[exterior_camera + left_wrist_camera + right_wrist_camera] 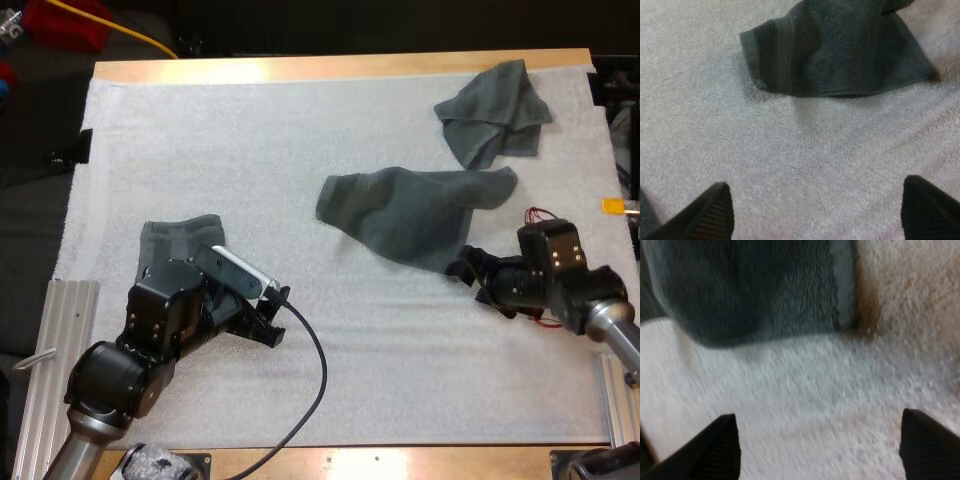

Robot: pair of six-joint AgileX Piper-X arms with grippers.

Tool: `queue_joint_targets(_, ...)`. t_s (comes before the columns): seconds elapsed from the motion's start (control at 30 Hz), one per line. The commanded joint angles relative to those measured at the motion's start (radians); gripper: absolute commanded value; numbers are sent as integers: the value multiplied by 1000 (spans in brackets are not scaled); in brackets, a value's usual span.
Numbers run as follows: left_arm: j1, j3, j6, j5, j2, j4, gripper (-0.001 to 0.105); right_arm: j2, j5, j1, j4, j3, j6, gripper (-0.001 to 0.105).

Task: Pick towel from pile, fold and stack

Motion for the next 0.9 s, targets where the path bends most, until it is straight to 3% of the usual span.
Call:
queue_joint_targets(0.0,-6,-6,-9,-10,-2,-8,67,-6,-12,-1,-56,16,38,65)
queue_joint_targets(0.17,-6,-6,-9,-10,-2,1,67,12,21,-1,-207,87,132,65)
queue_joint_targets(0.63,-6,-6,-9,6,-2,24,67,232,-27,-1,-448,88,234,65)
queue_joint_targets(0.87,-6,-6,-9,6,-2,24,67,293,-36,-1,-497,88,258,65)
